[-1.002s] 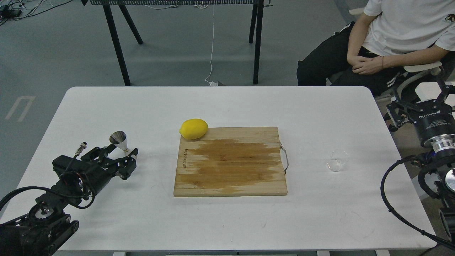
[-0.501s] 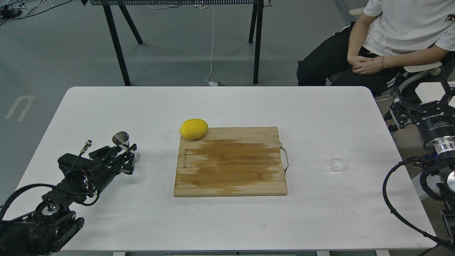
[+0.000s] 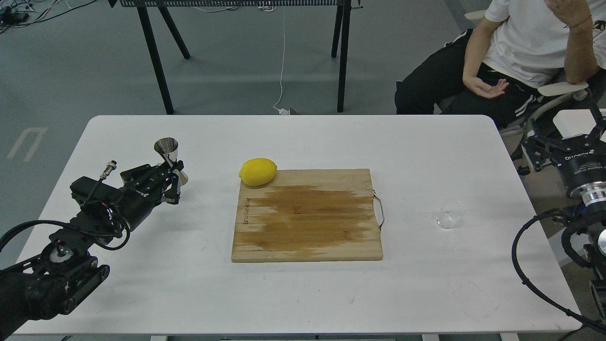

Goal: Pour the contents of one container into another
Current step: 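Lift the jigger with the left gripper and carry it over the board, then lower the jigger onto the wooden board and open the left gripper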

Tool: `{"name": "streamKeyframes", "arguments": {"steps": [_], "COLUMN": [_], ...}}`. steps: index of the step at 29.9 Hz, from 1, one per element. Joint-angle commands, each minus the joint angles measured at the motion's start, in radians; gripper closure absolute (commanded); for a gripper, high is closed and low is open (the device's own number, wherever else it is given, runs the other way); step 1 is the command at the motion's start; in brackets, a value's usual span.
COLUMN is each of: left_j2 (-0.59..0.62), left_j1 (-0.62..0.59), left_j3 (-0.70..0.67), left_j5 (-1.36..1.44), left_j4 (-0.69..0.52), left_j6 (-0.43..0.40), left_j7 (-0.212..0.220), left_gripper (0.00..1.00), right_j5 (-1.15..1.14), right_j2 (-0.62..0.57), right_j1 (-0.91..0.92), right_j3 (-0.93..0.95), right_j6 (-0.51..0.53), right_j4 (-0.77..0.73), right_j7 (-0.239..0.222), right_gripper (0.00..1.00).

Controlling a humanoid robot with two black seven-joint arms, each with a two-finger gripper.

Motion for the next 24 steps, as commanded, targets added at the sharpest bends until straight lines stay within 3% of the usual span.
{"name": "streamKeyframes", "arguments": {"steps": [1,8,17,24], "left_j2": [0.036,-0.025,-0.249,-0.365], "left_j1": [-0.022,-0.119,-0.130,-0.167], "left_j3": [0.002,0.004,0.008,0.172], "left_j5": [0.009,0.051,0.051,0.051], "left_j4": [-0.151,-0.192,-0.181,-0.092], "left_j6": [-0.024,-0.106,-0.236,-0.252], "left_j7": [0.006,0.007,0.009,0.062], "left_gripper": [0.93,0.94,0.94,0.95], "right_j5": [0.000,-0.001,0.000,-0.001], "right_j2": [0.000,-0.014,-0.025,-0.031], "right_j1": [-0.004,-0.011,-0.030,-0.040], "right_j3": [0.004,0.010,0.020,0.020], "right_j6": [0.000,0.000,0.001,0.001], "right_j4": [0.002,0.002,0.002,0.002], "right_j7": [0.000,0.000,0.000,0.000], "right_gripper": [0.00,0.00,0.00,0.00]}}
